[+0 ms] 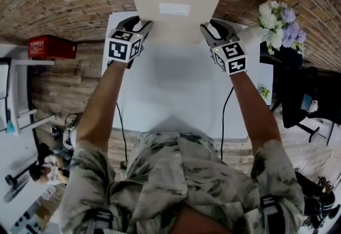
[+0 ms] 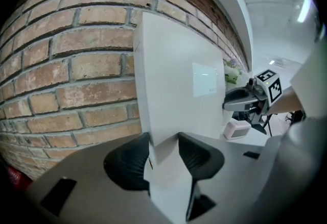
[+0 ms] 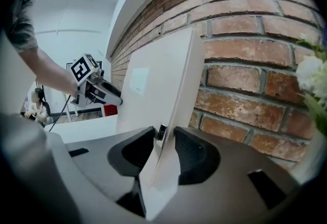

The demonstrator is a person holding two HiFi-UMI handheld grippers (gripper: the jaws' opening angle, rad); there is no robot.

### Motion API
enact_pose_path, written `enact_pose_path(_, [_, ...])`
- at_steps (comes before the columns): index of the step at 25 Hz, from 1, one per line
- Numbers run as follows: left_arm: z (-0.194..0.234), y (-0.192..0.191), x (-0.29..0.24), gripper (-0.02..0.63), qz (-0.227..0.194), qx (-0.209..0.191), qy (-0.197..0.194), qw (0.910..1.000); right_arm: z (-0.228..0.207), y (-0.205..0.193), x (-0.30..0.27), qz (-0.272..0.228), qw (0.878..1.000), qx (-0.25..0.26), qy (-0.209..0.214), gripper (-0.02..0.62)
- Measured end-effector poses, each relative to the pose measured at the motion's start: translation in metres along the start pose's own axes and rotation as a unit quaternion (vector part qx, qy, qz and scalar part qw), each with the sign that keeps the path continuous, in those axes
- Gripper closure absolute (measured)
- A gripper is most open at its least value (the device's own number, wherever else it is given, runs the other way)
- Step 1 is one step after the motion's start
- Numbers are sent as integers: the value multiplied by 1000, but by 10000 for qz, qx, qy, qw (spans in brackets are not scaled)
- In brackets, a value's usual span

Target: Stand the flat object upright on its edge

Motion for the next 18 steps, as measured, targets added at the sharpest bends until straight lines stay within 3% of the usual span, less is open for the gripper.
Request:
enact_pose_path(9, [16, 6, -35, 413, -32, -132, 234, 9996, -18, -5, -29, -79, 9989, 394, -229, 449])
enact_pose_path(18, [27, 6, -53, 412, -81, -125, 371, 9992, -25, -12, -47, -129, 9987, 403, -299, 451])
Point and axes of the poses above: the fingertips, and each gripper's own axes: x backward along the fingers, z to its left, y out of its top, the point moved 10 cm from there along x, backward along the fingers, and after that the axes turned 9 degrees about -y, right-handed, at the moved point
